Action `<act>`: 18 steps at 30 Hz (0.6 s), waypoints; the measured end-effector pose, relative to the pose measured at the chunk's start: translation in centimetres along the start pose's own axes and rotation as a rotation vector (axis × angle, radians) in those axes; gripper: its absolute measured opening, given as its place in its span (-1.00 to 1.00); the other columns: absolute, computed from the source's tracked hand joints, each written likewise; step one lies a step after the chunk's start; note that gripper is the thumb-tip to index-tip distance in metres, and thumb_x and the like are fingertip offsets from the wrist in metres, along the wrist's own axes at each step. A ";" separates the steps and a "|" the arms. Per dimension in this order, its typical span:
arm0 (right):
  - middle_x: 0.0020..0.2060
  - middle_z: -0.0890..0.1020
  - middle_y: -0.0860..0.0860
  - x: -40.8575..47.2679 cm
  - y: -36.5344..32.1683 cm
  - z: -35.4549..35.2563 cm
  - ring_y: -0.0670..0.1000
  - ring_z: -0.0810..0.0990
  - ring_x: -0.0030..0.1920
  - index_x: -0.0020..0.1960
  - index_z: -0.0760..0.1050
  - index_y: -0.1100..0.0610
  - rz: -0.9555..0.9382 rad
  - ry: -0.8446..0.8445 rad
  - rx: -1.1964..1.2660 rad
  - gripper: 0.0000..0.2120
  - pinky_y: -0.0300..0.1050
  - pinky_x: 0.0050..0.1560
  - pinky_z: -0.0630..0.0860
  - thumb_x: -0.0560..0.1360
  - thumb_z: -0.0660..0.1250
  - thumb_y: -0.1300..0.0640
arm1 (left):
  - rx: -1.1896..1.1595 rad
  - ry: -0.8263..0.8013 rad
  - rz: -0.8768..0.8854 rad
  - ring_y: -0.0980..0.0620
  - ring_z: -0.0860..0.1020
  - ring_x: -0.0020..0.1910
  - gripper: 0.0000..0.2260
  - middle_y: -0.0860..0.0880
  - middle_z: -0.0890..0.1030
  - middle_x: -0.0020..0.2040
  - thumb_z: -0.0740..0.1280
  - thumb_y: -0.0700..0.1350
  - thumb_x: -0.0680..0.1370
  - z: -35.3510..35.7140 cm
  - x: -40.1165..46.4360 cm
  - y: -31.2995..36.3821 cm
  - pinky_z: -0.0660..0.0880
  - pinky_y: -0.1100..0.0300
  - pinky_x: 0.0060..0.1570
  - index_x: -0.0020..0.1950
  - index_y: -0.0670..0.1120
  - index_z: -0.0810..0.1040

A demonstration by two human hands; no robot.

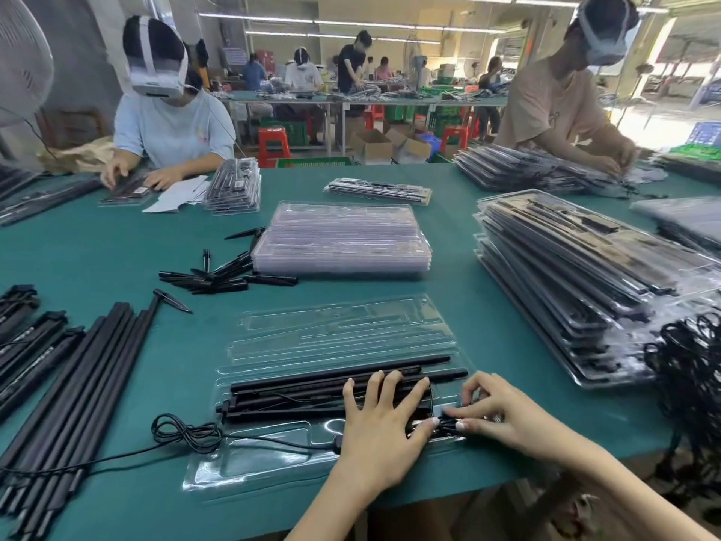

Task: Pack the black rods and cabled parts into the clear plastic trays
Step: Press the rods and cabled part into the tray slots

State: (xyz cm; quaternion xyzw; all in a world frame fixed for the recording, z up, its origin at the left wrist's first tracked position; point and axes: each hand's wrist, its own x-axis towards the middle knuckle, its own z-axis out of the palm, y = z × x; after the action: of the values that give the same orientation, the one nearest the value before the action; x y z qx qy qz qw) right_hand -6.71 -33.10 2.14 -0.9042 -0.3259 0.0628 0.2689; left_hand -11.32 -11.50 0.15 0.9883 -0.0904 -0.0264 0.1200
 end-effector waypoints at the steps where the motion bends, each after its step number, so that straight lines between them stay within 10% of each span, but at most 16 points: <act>1: -0.12 0.47 -0.10 0.5 -0.1 -0.2 -0.21 0.43 -0.07 0.03 0.60 -0.31 0.021 0.014 0.087 -0.78 -0.38 -0.05 0.32 0.38 0.37 -0.19 | -0.002 -0.004 -0.001 0.09 -0.17 0.50 -0.51 0.11 -0.01 0.51 -0.10 0.27 0.60 0.0 0.0 0.0 -0.36 -0.16 0.38 0.52 0.30 -0.09; 10: -0.34 0.55 -0.20 0.9 -0.5 0.3 -0.21 0.52 -0.29 -0.15 0.68 -0.13 0.008 0.248 0.078 -0.76 -0.27 -0.16 0.38 0.25 0.48 -0.21 | -0.056 -0.002 -0.012 0.12 -0.13 0.47 -0.50 0.12 0.05 0.46 0.01 0.29 0.57 -0.6 0.2 0.0 -0.32 -0.10 0.39 0.50 0.32 0.02; 18: 0.08 0.62 -0.28 -2.9 -0.1 0.6 -0.22 0.46 0.02 0.14 0.63 -0.09 -0.314 0.264 -0.528 -0.56 -0.12 0.11 0.26 0.60 0.02 -0.19 | -0.073 0.001 -0.025 0.13 -0.14 0.48 -0.50 0.11 0.04 0.48 0.03 0.26 0.57 -0.6 0.2 0.2 -0.33 -0.12 0.41 0.51 0.30 0.03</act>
State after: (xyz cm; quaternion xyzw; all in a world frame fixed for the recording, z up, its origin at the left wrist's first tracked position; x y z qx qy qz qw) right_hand -9.18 -34.63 1.52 -0.8818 -0.4284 -0.1839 0.0716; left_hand -11.09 -11.63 0.77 0.9844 -0.0768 -0.0309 0.1556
